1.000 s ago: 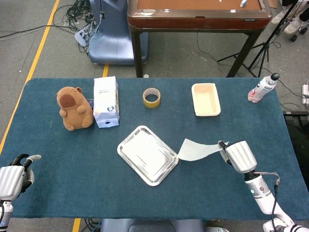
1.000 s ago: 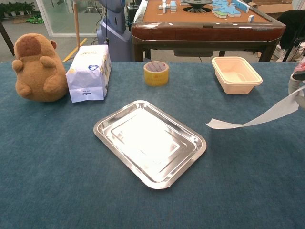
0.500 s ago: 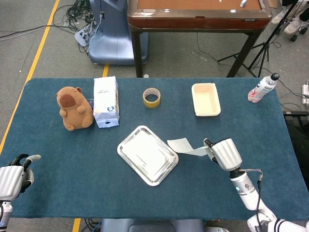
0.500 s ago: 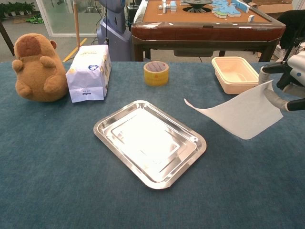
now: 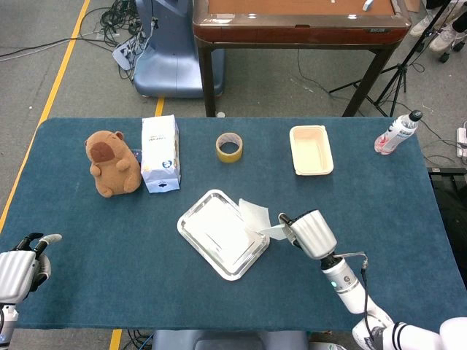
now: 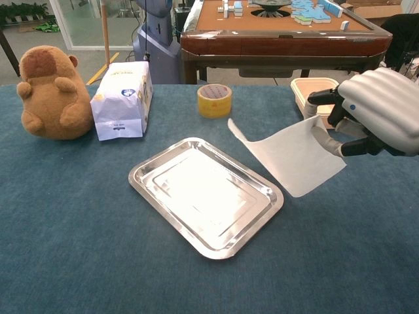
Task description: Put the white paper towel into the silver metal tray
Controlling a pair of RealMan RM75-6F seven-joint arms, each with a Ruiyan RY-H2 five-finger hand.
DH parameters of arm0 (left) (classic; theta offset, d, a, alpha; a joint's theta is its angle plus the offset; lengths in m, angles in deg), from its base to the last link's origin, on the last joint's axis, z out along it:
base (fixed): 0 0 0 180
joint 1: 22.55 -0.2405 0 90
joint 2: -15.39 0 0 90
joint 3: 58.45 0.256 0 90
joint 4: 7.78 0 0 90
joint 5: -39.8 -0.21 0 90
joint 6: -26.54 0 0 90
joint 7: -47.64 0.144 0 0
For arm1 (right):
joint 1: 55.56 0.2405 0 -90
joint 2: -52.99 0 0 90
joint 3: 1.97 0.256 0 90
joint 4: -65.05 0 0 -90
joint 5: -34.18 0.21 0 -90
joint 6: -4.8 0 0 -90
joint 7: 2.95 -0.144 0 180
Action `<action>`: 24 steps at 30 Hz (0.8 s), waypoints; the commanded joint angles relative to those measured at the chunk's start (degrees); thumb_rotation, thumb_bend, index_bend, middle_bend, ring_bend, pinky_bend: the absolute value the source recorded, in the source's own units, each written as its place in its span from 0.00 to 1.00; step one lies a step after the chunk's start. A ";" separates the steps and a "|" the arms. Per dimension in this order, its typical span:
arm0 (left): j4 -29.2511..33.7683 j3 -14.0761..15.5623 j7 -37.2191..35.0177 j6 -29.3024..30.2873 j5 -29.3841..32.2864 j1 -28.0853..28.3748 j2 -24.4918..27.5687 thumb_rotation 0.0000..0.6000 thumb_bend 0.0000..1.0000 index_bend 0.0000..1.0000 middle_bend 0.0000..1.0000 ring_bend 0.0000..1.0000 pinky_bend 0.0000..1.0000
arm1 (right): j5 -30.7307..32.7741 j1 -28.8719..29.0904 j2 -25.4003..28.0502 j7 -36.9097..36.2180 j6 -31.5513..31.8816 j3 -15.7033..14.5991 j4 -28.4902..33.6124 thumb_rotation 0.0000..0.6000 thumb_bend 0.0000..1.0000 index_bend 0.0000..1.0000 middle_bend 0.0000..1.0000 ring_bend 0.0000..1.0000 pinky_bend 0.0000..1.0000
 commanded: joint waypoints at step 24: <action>0.15 0.03 0.03 0.20 -0.20 -0.11 0.12 1.00 0.00 0.31 0.28 0.23 0.43 | -2.40 2.58 0.12 6.32 -1.86 -0.67 4.48 1.00 0.49 0.60 1.00 1.00 1.00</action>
